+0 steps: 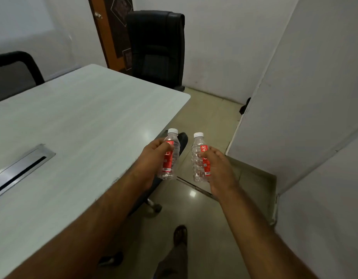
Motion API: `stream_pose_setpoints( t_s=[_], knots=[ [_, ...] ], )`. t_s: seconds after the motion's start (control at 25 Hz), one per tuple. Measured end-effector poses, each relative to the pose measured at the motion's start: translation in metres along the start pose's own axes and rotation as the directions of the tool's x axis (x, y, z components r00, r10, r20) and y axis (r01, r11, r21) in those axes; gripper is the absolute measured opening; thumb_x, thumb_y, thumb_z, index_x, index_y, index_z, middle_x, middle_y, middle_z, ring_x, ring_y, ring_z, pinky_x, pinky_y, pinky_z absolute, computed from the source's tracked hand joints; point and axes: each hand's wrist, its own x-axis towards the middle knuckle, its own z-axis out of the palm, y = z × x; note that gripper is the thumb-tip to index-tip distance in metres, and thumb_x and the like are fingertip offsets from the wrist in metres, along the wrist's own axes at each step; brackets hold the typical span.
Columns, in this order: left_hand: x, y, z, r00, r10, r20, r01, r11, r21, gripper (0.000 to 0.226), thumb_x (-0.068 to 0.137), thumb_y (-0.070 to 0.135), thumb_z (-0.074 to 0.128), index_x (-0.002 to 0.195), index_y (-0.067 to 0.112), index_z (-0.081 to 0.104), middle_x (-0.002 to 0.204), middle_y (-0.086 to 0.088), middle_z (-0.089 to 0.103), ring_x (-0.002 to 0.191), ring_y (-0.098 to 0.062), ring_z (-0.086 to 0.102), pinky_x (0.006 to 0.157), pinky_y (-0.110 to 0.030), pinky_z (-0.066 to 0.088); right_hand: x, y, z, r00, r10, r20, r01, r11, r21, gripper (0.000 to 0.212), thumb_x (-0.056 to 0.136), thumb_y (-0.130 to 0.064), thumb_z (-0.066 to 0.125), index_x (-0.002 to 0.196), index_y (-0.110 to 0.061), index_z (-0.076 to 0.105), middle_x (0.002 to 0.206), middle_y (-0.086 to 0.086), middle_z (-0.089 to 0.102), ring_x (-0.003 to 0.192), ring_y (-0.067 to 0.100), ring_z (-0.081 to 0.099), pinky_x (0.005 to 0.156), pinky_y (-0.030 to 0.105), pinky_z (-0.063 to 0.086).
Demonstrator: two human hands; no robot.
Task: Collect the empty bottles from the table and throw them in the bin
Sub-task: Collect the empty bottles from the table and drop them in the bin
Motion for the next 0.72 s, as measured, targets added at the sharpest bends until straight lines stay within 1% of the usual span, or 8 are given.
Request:
stream_pose_setpoints(
  t_s=[0.04,0.12,0.2,0.28,0.36,0.52,0.6,0.72],
  knots=[
    [0.036,0.005,0.012,1.000,0.008,0.005,-0.008,1.000,-0.004,0.027,0.096,0.029,0.056,0.122,0.023,0.061,0.110,-0.008,0.069,0.101,-0.027,0.067,0.080,-0.040,0.057,0.036,-0.009,-0.004,1.000,-0.001,-0.005,0.001,1.000,-0.001,0.010,0.095,-0.022,0.061,0.100,-0.019,0.068,0.084,0.005,0.068,0.073,0.020,0.063,0.065,0.033,0.053],
    [0.102,0.022,0.036,1.000,-0.005,0.006,0.005,1.000,-0.007,0.028,0.094,0.026,0.061,0.121,0.019,0.062,0.107,-0.008,0.071,0.096,-0.025,0.069,0.078,-0.039,0.058,0.106,-0.027,-0.014,0.999,0.029,-0.045,-0.030,1.000,-0.010,0.008,0.094,-0.022,0.061,0.098,-0.018,0.067,0.083,0.005,0.067,0.074,0.022,0.062,0.064,0.032,0.052],
    [0.172,0.045,0.059,1.000,0.001,0.031,0.000,1.000,-0.028,0.031,0.090,0.024,0.067,0.120,0.017,0.064,0.107,-0.009,0.072,0.093,-0.024,0.071,0.076,-0.038,0.058,0.174,-0.055,-0.024,0.997,0.041,-0.070,-0.041,0.999,-0.005,0.012,0.093,-0.020,0.063,0.104,-0.018,0.067,0.087,0.005,0.069,0.076,0.022,0.063,0.064,0.033,0.053],
    [0.228,0.070,0.081,0.998,0.013,0.060,-0.013,1.000,0.004,0.035,0.088,0.026,0.070,0.122,0.019,0.063,0.111,-0.007,0.072,0.097,-0.023,0.072,0.079,-0.039,0.059,0.230,-0.078,-0.035,0.994,0.051,-0.100,-0.052,0.999,-0.007,0.025,0.092,-0.020,0.065,0.116,-0.018,0.065,0.097,0.008,0.071,0.080,0.023,0.066,0.064,0.033,0.056],
    [0.287,0.097,0.107,0.996,0.013,0.084,-0.014,1.000,0.021,0.041,0.088,0.027,0.069,0.127,0.020,0.059,0.115,-0.007,0.071,0.102,-0.026,0.070,0.084,-0.043,0.059,0.293,-0.105,-0.048,0.994,0.049,-0.102,-0.047,0.999,0.024,0.030,0.091,-0.021,0.067,0.120,-0.016,0.064,0.104,0.012,0.070,0.082,0.025,0.066,0.064,0.036,0.056],
    [0.414,0.134,0.154,0.998,0.041,0.051,-0.041,0.999,0.013,0.042,0.091,0.024,0.066,0.131,0.019,0.055,0.116,-0.007,0.068,0.103,-0.026,0.068,0.088,-0.045,0.057,0.431,-0.146,-0.064,0.995,0.022,-0.100,-0.018,0.999,0.037,0.029,0.089,-0.021,0.068,0.117,-0.014,0.065,0.098,0.012,0.068,0.073,0.020,0.061,0.057,0.030,0.050],
    [0.474,0.143,0.176,0.999,0.042,0.022,-0.042,0.999,0.009,0.044,0.090,0.027,0.066,0.132,0.020,0.055,0.117,-0.005,0.067,0.103,-0.025,0.067,0.085,-0.043,0.057,0.492,-0.163,-0.071,0.996,0.009,-0.086,-0.009,1.000,0.001,0.031,0.089,-0.024,0.068,0.118,-0.013,0.065,0.097,0.010,0.067,0.074,0.018,0.060,0.060,0.029,0.050],
    [0.560,0.164,0.210,0.998,0.054,-0.011,-0.054,0.999,-0.007,0.046,0.089,0.028,0.068,0.132,0.017,0.056,0.119,-0.007,0.068,0.100,-0.021,0.068,0.071,-0.031,0.057,0.587,-0.200,-0.083,0.998,0.015,-0.066,-0.017,1.000,-0.024,0.027,0.091,-0.026,0.066,0.115,-0.012,0.065,0.091,0.007,0.066,0.073,0.018,0.059,0.060,0.029,0.051]
  ],
)
